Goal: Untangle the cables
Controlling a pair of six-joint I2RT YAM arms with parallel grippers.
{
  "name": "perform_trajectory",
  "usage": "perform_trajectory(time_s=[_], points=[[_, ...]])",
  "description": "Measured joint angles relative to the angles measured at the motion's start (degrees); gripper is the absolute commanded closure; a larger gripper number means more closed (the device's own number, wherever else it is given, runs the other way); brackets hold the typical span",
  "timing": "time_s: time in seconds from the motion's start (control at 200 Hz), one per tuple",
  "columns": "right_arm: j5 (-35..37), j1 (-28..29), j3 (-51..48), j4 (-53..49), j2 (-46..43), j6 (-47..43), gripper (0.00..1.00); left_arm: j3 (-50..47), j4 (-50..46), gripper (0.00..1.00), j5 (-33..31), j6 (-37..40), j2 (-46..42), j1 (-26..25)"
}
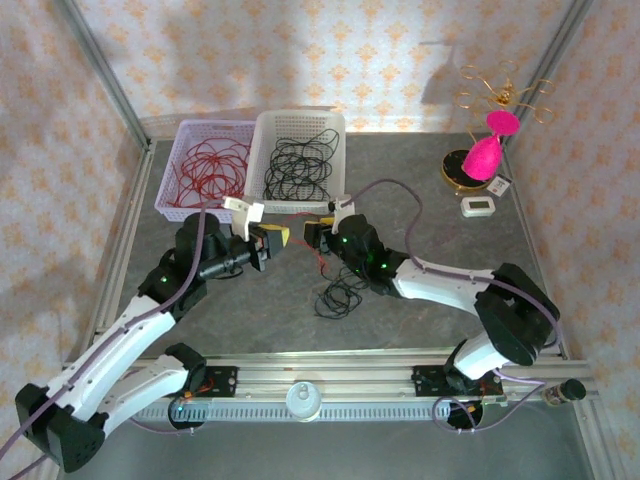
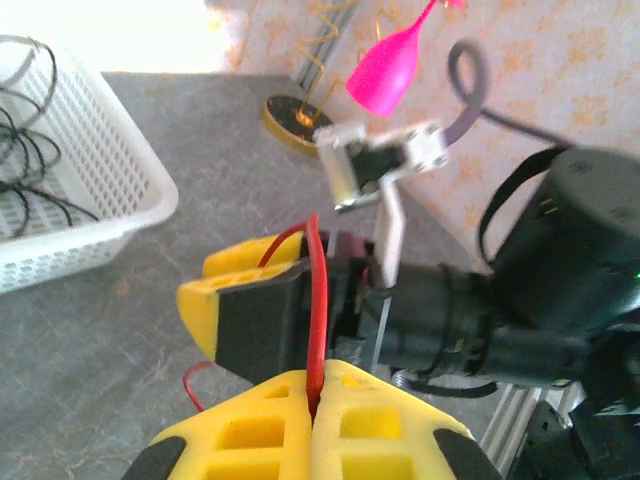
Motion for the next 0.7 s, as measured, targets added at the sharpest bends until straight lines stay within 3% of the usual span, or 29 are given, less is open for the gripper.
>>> perform_trajectory(time_s=[0.415,0.701], points=[[0.2,-0.6,-6.2,-0.2,5.9,4.7,0.55,10.6,-1.3,1.00,-4.7,0.3,-3.7,0.0],[2.2,-0.7,-7.7,-3.9,2.4,5.0,0.55,19.3,-1.6,1.00,-15.7,1.0,1.0,0.0]])
